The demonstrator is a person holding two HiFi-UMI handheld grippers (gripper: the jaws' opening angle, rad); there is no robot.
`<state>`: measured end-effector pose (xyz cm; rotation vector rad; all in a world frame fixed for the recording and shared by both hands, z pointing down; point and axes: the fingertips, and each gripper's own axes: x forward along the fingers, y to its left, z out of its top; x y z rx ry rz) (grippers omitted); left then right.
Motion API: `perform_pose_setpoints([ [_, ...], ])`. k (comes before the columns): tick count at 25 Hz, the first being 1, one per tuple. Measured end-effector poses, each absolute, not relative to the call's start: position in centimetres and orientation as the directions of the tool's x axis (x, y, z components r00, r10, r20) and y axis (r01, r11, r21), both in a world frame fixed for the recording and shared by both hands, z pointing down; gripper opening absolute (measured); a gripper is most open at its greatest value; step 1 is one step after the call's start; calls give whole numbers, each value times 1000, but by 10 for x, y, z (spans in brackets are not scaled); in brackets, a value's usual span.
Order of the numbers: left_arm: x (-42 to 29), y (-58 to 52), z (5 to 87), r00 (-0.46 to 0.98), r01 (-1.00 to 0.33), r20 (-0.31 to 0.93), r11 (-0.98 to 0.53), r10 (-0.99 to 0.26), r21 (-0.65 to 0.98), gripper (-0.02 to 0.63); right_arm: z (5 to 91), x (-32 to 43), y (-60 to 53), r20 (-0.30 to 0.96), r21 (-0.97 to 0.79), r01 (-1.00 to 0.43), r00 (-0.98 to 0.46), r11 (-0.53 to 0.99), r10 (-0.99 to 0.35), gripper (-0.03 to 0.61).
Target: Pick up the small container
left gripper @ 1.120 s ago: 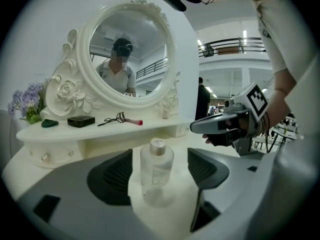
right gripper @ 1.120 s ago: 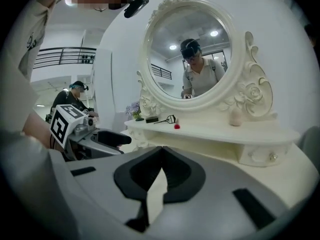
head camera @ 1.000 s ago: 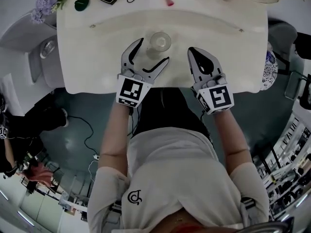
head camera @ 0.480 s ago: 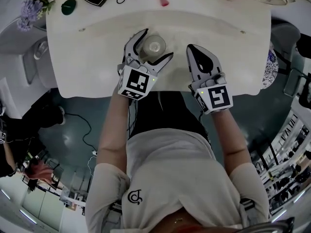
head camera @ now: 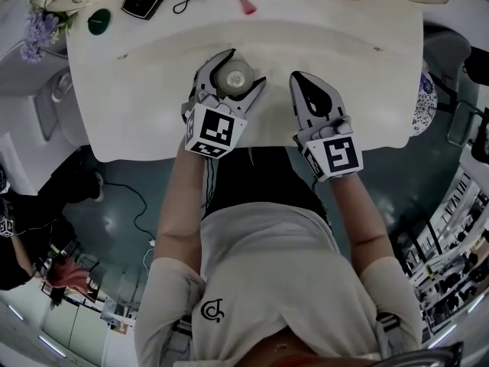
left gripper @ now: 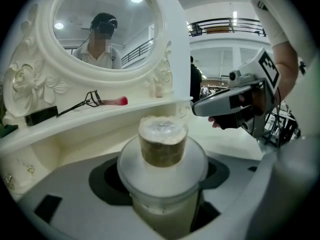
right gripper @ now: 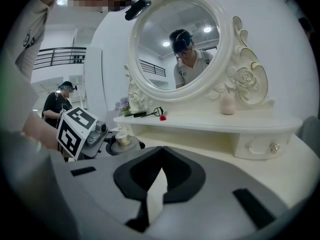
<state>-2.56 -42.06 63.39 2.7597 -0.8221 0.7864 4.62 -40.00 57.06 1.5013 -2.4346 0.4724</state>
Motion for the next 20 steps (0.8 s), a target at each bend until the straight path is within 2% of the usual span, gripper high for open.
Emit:
perform_pose_setpoints([
  [12, -37, -419, 632, 673, -591, 553, -807, -492, 2, 350, 568, 50, -391, 376, -142, -911, -412, 388, -830, 8],
  [20, -54, -419, 572, 678, -647, 490, -761, -548, 43, 350, 536, 43, -389, 355, -111, -917, -396, 382, -847, 8],
])
